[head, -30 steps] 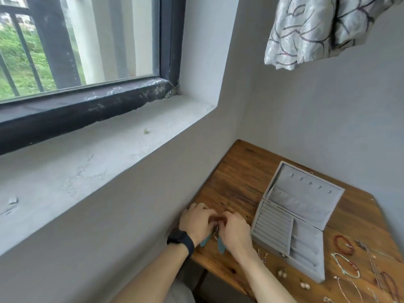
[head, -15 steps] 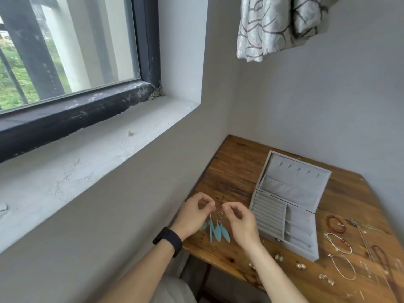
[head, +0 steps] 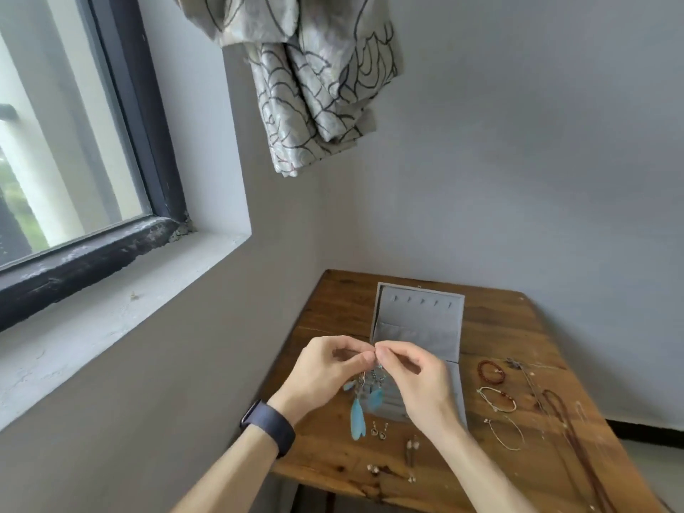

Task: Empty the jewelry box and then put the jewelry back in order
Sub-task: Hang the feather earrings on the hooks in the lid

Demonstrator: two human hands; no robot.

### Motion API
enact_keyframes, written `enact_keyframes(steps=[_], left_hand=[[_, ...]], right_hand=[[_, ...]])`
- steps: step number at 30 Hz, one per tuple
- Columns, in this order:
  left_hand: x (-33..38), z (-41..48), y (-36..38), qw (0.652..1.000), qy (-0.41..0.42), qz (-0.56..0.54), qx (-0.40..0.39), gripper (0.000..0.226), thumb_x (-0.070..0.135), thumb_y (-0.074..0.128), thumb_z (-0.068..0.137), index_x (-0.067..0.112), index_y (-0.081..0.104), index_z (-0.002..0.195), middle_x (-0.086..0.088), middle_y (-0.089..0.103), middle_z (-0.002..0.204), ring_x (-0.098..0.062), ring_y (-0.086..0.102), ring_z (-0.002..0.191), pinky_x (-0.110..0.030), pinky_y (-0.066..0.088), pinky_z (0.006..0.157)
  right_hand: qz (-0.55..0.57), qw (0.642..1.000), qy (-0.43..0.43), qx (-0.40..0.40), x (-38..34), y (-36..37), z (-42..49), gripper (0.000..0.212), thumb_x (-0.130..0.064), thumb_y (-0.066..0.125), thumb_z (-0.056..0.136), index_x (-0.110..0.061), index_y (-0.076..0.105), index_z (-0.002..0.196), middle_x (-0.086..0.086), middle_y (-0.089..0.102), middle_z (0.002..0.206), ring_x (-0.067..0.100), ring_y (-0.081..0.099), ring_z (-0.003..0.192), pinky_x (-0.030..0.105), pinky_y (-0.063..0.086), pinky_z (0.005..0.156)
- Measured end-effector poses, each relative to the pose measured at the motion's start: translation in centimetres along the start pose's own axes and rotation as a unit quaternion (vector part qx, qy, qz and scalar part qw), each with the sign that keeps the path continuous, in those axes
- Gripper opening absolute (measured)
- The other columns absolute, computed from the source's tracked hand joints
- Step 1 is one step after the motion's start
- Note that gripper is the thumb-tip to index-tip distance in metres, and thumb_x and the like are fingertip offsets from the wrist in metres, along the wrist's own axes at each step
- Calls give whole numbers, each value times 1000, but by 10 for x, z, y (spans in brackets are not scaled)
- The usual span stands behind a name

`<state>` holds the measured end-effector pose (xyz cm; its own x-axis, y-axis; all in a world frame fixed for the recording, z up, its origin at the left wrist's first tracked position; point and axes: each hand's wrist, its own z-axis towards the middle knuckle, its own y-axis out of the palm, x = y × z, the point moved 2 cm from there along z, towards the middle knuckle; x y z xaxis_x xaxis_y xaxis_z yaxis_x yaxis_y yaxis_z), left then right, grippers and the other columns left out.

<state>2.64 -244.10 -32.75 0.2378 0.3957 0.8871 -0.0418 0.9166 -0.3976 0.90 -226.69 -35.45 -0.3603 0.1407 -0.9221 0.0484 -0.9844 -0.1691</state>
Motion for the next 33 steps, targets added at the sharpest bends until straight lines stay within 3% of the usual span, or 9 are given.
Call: enact_keyframes(steps=[6, 8, 11, 15, 20, 27, 33], left_hand=[[21, 11, 29, 999, 6, 50, -19, 10, 38, 71, 89, 31, 78, 86, 17, 75, 85, -4, 70, 82, -15, 54, 74], [25, 14, 37, 998, 10, 64, -23, 10, 38, 71, 89, 31, 77, 86, 18, 75, 84, -3, 70, 81, -12, 52, 70], [30, 22, 44, 993, -3, 110, -52, 12, 37, 70, 89, 29, 78, 86, 16, 74, 82, -2, 69, 78, -15, 55, 67], [33, 32, 44, 978, -5, 189, -91, 12, 38, 71, 87, 28, 79, 88, 14, 73, 80, 0, 66, 74, -9, 48, 60], [35, 41, 41, 969, -13, 211, -127, 13, 41, 70, 89, 31, 79, 86, 12, 73, 78, -4, 67, 74, -16, 52, 65], [25, 48, 42, 968, -16, 201, -150, 12, 40, 69, 90, 31, 76, 87, 12, 73, 79, -6, 67, 75, -20, 56, 68], [3, 61, 38, 968, -30, 204, -142, 13, 36, 69, 92, 27, 77, 95, 12, 73, 84, -6, 68, 80, -21, 57, 74]], right_hand=[[-18, 1000, -14, 19, -5, -37, -8, 15, -33, 69, 93, -32, 75, 107, -26, 73, 100, -6, 66, 100, 8, 51, 78], [-9, 1000, 17, -1, -3, -44, -11, 16, -37, 62, 97, -32, 72, 107, -25, 72, 101, -4, 66, 100, 9, 50, 78], [72, 990, 105, -62, 1, -50, -15, 29, -46, 49, 102, -34, 75, 100, -12, 75, 103, 4, 69, 99, 22, 56, 84], [16, 987, 109, -113, 4, -58, -19, 12, -43, 67, 93, -37, 70, 103, -14, 73, 102, 2, 69, 95, 19, 55, 77], [7, 993, 96, -74, 9, -57, -16, 10, -24, 67, 96, -29, 70, 104, -7, 75, 89, 8, 70, 75, 18, 52, 66], [14, 994, 109, -24, 20, -48, -10, 18, -31, 59, 100, -27, 72, 90, -5, 71, 79, 8, 65, 65, 20, 49, 60], [-30, 992, 112, -51, 35, -39, 7, 13, -33, 61, 98, -30, 72, 90, -7, 74, 83, 9, 67, 66, 25, 50, 61]])
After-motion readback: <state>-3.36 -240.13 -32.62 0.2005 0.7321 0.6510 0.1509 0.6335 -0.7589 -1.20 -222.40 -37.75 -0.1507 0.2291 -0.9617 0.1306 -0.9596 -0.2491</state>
